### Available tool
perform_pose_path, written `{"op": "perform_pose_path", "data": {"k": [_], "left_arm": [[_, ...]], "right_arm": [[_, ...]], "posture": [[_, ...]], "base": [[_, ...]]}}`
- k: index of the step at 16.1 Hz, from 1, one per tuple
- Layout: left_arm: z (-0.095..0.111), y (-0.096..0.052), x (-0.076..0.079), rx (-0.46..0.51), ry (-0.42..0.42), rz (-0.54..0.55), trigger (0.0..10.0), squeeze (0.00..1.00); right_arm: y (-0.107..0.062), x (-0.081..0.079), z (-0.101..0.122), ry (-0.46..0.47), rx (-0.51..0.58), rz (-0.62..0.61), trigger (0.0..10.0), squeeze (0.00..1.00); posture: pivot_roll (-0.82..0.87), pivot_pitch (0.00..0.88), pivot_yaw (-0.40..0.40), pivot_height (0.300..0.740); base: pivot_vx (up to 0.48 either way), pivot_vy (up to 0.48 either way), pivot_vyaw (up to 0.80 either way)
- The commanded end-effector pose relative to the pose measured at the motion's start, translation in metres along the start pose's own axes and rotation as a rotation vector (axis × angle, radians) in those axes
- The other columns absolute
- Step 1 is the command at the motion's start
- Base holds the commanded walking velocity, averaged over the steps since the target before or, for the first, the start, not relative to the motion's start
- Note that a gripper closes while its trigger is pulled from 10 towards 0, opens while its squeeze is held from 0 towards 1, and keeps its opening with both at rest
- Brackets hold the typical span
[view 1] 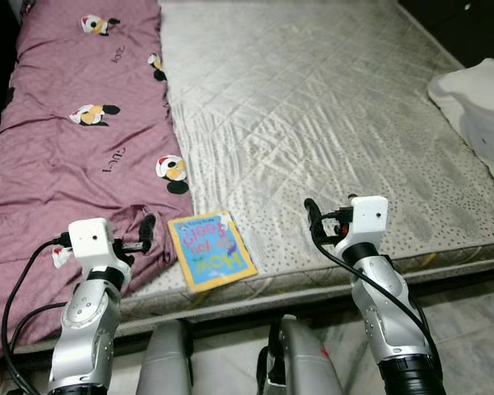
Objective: Clean up the room
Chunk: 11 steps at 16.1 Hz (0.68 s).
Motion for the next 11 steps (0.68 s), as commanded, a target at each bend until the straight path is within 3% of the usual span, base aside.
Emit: {"op": "perform_pose_path", "data": {"k": [1,4,11], "left_arm": [[-0.01,-0.003,-0.005,-0.046,-0.008,0.016,10.0,0.0],[-0.015,-0.002,-0.01,-0.069,-0.055,0.059,10.0,0.0],[-0.016,-0.002,-0.022,-0.076,-0.145,0.133,10.0,0.0]], "right_arm": [[-0.003,0.004,-0.003,-0.001,-0.012,-0.01,10.0,0.0],[-0.003,0.005,-0.003,-0.007,-0.012,-0.007,10.0,0.0],[-0.002,0.004,-0.004,-0.007,-0.014,-0.008,10.0,0.0]], "posture": [[0.01,0.172,-0.067,0.606],[0.01,0.171,-0.068,0.581],[0.01,0.167,-0.07,0.581]], "base": [[0.0,0.0,0.0],[0.0,0.0,0.0],[0.0,0.0,0.0]]}}
Point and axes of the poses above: a point about 5 cm out from each wrist's last joint towards the gripper, its own y axis pointing out of the wrist towards the gripper, its own z axis along the axis of the wrist's last joint, x = y × z, the point moved 5 cm from there along y, pointing out of the wrist towards the gripper, and after that the axes turned 12 degrees about -y, right-handed, at the moved point
